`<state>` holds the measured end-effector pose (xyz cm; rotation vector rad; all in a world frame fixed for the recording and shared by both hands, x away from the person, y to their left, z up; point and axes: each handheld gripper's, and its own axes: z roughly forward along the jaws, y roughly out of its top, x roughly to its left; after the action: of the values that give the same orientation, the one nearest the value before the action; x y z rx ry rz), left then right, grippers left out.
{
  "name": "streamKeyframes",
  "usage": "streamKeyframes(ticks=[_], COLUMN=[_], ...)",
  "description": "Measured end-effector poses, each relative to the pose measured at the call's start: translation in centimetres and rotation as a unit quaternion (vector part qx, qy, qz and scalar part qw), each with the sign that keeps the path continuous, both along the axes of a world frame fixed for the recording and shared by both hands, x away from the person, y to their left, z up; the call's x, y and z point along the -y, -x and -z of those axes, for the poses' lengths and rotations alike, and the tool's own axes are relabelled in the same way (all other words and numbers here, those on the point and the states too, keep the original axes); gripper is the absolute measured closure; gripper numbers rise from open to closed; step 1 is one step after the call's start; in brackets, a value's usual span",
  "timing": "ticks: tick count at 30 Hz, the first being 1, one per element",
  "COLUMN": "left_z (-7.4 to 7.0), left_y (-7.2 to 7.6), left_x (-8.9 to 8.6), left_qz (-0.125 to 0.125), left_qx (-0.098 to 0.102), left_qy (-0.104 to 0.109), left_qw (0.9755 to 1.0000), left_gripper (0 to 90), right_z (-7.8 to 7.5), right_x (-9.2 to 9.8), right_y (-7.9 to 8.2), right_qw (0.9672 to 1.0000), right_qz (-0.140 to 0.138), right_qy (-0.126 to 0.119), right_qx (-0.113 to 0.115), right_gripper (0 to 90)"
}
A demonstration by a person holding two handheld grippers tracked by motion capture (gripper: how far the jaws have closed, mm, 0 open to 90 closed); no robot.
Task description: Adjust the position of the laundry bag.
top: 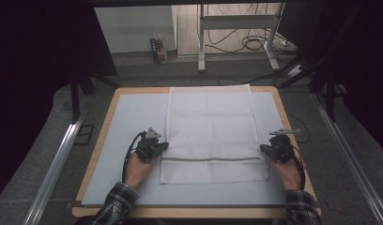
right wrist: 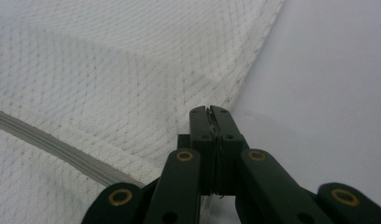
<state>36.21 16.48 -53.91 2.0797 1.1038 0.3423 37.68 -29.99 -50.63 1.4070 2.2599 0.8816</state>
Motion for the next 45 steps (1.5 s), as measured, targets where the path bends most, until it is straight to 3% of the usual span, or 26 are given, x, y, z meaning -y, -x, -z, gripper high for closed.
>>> streamKeyframes(ticks=[5, 11, 16, 19, 21, 23, 27, 40, 45], left_z=[-0.6, -1.1, -1.5, -1.9, -2.2, -2.4, -2.5, -1.9, -1.7], left_y=[0.9, 1.8, 2.8, 3.4, 3.8, 4.1, 4.7, 6.4, 6.8], left_x=[-1.0, -1.7, -2.7, -3.3, -3.8, -4.2, -4.7, -6.3, -6.6], left_qz=[-0.003, -0.003, -0.006, -0.003, 0.000, 0.001, 0.001, -0.004, -0.004], left_qx=[-0.005, -0.008, -0.016, -0.017, -0.013, -0.013, -0.017, -0.025, -0.033], left_qy=[0.011, 0.005, 0.012, 0.008, -0.012, -0.011, -0.015, -0.008, -0.003], left_qw=[0.9999, 1.0000, 0.9998, 0.9998, 0.9998, 0.9998, 0.9998, 0.9996, 0.9994], left_gripper=[89.7, 89.6, 89.6, 89.4, 89.4, 89.3, 89.3, 88.9, 88.8], right_z=[-0.4, -0.6, -0.8, -0.9, -1.0, -1.1, -1.4, -1.5, -1.3], right_x=[-0.3, -1.1, -2.0, -2.6, -2.9, -3.3, -4.2, -6.0, -6.2], right_y=[0.8, 1.5, 2.1, 2.5, 2.9, 3.2, 4.0, 5.6, 5.9], right_qw=[0.9998, 0.9991, 0.9982, 0.9976, 0.9967, 0.9960, 0.9943, 0.9904, 0.9906], right_qz=[-0.020, -0.041, -0.059, -0.069, -0.080, -0.088, -0.103, -0.132, -0.132], right_qy=[-0.003, 0.001, 0.007, 0.000, 0.004, 0.007, 0.022, 0.039, 0.038], right_qx=[0.002, 0.005, 0.004, 0.009, 0.009, 0.011, 0.016, 0.005, -0.003], right_gripper=[88.0, 87.9, 87.9, 88.0, 87.9, 87.9, 87.9, 87.6, 87.6])
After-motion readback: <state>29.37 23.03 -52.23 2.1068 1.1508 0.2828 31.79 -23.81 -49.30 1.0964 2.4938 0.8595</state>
